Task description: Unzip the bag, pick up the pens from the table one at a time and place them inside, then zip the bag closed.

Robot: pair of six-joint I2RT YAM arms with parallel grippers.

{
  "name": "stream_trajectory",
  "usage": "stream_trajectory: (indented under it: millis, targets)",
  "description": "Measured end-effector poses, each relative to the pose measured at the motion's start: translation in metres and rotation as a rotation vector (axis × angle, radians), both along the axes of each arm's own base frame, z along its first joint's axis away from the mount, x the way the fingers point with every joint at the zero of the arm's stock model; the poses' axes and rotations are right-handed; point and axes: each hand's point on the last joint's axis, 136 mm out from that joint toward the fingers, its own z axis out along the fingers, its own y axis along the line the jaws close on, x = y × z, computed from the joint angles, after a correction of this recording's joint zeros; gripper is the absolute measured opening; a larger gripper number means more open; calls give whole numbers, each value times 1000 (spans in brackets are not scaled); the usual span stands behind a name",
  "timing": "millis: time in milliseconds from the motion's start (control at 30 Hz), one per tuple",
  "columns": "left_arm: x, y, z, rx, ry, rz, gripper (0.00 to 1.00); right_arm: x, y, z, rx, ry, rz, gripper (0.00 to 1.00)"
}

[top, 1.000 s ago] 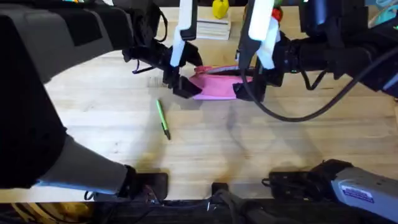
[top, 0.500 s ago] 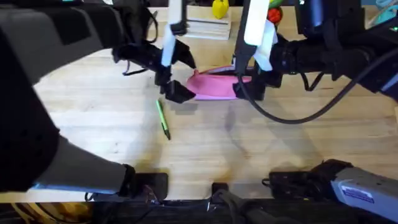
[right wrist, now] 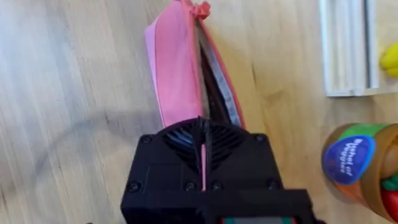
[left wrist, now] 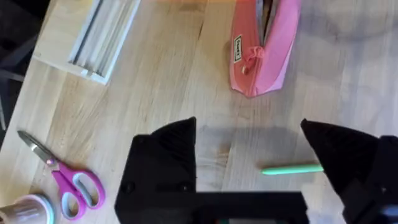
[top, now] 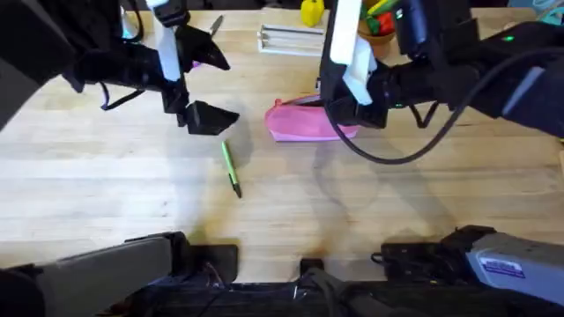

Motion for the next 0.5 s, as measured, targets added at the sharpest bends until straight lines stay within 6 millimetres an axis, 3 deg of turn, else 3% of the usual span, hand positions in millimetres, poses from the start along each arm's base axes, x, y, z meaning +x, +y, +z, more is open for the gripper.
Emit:
stream_trajectory:
  millis: [167, 500]
  targets:
    - [-12, 10, 1, -6, 53, 34, 992, 3, 2, -23, -23, 60, 2, 34]
    - [-27, 7, -2, 1, 77, -19, 993, 22, 11, -11, 20, -31, 4, 33]
